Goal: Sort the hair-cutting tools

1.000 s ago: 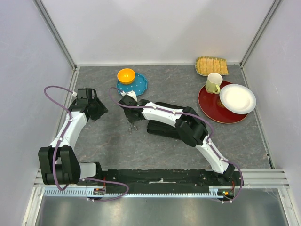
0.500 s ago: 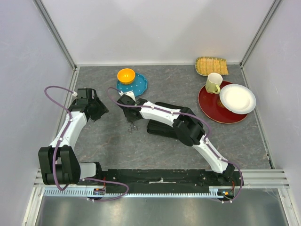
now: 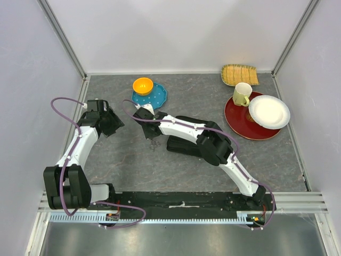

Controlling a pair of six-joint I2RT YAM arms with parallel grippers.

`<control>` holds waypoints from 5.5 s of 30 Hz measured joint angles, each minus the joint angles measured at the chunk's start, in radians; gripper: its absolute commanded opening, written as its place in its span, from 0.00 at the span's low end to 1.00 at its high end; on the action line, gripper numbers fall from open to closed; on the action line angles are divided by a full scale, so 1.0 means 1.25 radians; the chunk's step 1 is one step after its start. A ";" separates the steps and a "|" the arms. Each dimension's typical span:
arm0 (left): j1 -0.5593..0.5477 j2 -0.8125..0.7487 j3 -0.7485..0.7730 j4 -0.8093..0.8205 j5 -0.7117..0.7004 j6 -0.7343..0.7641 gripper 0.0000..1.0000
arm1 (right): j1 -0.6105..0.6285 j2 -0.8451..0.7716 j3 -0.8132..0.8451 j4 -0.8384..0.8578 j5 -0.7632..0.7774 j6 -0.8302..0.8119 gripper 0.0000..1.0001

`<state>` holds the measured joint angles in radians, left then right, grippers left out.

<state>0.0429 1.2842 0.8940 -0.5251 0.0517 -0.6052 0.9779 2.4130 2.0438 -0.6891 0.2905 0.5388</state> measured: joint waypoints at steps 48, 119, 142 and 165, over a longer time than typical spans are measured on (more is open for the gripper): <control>-0.208 -0.063 -0.011 0.445 0.566 -0.018 0.02 | -0.181 -0.496 -0.276 0.274 -0.341 0.180 0.80; -0.207 -0.233 -0.009 0.971 0.567 -0.695 0.54 | -0.281 -0.808 -0.578 1.026 -0.626 0.294 0.00; -0.183 -0.199 -0.013 0.996 0.607 -0.717 0.02 | -0.267 -0.799 -0.569 0.970 -0.589 0.258 0.80; -0.041 0.073 0.065 0.249 0.761 -0.171 0.02 | -0.339 -0.694 -0.673 0.084 0.090 0.135 0.68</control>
<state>-0.0078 1.3754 0.9756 -0.2134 1.0035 -0.8185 0.5545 1.5455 1.2026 -0.5842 0.4026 0.7071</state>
